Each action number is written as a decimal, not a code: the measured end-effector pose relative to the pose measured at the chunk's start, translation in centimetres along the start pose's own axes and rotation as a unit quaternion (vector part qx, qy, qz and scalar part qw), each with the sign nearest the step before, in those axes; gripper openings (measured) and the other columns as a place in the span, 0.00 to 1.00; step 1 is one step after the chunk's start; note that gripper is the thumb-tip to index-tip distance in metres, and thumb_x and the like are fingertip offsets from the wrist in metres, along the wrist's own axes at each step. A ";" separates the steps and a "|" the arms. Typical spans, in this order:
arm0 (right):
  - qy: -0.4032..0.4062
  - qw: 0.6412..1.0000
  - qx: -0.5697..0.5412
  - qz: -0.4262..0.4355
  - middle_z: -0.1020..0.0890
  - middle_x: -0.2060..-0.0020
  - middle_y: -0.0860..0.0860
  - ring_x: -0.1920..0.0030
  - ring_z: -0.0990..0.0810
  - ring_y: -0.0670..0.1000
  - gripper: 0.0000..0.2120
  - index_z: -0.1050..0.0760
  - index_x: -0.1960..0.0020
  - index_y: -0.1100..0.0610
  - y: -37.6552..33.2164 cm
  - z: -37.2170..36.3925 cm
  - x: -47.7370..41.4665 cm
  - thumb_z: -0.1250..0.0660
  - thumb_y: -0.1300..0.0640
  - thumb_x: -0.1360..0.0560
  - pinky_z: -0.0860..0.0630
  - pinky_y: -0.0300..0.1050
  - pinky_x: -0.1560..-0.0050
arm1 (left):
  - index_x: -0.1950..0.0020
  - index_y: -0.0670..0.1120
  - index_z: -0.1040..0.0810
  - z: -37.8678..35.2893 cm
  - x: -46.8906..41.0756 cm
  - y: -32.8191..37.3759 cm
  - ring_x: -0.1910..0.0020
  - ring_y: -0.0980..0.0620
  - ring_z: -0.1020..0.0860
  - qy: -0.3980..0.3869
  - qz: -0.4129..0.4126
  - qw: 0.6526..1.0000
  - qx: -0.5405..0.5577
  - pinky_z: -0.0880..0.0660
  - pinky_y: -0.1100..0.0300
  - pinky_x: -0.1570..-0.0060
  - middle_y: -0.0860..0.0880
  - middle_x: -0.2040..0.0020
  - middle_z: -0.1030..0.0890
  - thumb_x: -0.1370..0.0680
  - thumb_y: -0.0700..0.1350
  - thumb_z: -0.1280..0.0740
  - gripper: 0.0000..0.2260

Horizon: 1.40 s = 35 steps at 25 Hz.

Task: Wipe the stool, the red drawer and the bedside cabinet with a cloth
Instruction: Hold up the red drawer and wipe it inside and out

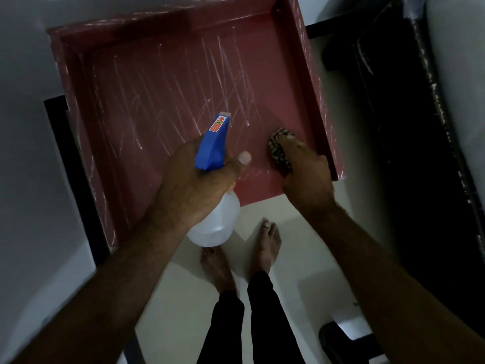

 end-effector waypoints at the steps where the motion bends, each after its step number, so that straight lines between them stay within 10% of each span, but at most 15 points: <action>1: 0.005 1.000 -0.001 -0.022 0.27 0.24 0.53 0.23 0.30 0.55 0.40 0.33 0.21 0.52 0.6 0.1 0.2 0.30 0.73 0.29 0.29 0.62 0.26 | 0.58 0.44 0.25 0.0 0.1 -0.1 0.60 0.46 0.15 0.000 0.003 1.000 0.007 0.21 0.52 0.54 0.44 0.64 0.16 0.28 0.59 0.25 0.19; 20: 0.090 0.991 0.088 0.040 0.22 0.30 0.59 0.27 0.25 0.61 0.33 0.25 0.26 0.56 0.5 -0.3 4.5 0.24 0.67 0.30 0.24 0.70 0.36 | 0.58 0.46 0.24 -0.7 1.8 -0.7 0.61 0.41 0.16 -0.007 -0.028 1.000 -0.012 0.21 0.38 0.50 0.42 0.65 0.18 0.26 0.62 0.28 0.19; 35: 0.077 0.993 0.088 -0.033 0.25 0.26 0.58 0.29 0.24 0.60 0.34 0.29 0.23 0.57 2.7 -0.6 7.1 0.31 0.72 0.28 0.26 0.61 0.34 | 0.54 0.40 0.23 -1.1 3.1 -0.7 0.59 0.42 0.17 0.003 -0.032 0.999 -0.025 0.21 0.51 0.54 0.39 0.62 0.18 0.24 0.58 0.28 0.20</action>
Point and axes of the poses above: each hand's wrist, its own x-axis away from the middle knuckle, its own z-axis out of the back of the hand, y = z × x, the point moved 9 cm from there along -x, towards the middle knuckle
